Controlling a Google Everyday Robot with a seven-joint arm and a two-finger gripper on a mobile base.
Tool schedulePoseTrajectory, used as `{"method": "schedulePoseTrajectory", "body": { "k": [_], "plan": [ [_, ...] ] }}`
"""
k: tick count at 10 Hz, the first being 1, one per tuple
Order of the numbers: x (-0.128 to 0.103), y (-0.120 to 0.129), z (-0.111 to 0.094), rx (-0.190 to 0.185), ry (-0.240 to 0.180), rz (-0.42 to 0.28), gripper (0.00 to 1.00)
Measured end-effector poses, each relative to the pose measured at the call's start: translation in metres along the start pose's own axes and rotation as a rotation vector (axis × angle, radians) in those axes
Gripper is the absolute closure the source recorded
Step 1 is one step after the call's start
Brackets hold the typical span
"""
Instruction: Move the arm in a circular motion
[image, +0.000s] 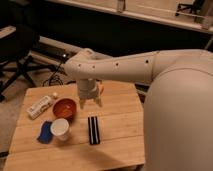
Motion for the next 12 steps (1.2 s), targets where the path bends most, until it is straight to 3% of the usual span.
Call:
{"method": "schedulePoseTrajectory", "body": {
  "k": [7, 10, 12],
  "plan": [
    [0.0, 0.0, -0.001, 0.001, -0.001, 0.0, 0.35],
    [-0.015, 0.021, -0.01, 0.013, -0.03, -0.072, 0.35],
    [-0.043, 0.056, -0.017, -0.005, -0.067, -0.173, 0.35]
  ]
}}
